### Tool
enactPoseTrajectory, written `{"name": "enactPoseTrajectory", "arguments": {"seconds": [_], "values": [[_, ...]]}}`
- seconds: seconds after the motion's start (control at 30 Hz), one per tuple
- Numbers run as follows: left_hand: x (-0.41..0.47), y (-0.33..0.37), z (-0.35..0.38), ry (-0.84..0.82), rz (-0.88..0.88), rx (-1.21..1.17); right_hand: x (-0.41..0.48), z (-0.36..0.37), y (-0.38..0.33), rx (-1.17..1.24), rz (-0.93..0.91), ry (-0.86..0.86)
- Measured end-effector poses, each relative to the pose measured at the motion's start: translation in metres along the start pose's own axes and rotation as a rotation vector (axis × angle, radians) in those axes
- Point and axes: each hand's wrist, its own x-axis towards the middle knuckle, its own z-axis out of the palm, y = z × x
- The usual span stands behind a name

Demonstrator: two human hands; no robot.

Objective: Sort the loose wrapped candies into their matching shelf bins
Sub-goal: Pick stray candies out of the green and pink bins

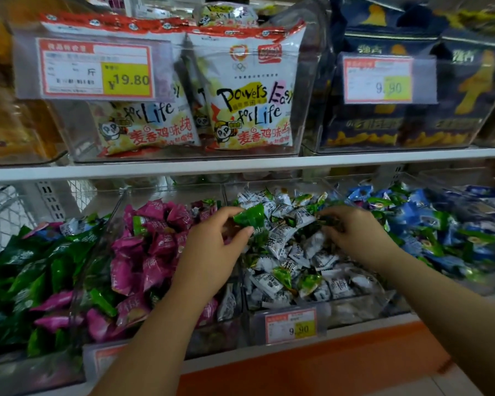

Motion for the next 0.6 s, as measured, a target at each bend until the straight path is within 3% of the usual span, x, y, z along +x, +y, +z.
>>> {"name": "enactPoseTrajectory", "arguments": {"seconds": [0.23,0.37,0.47,0.6], "values": [[0.002,-0.002,0.007,0.015,-0.007,-0.014,0.031,0.011,-0.01,-0.051,0.086,-0.383],[0.004,-0.002,0.006,0.021,-0.012,-0.017,0.015,0.008,-0.03,0.119,-0.054,-0.514],[0.004,-0.002,0.006,0.027,-0.004,-0.005,-0.003,0.01,-0.029,-0.022,-0.208,-0.573],[0.003,-0.003,0.005,0.021,-0.016,-0.015,-0.022,0.001,-0.022,-0.046,-0.259,-0.577]]}}
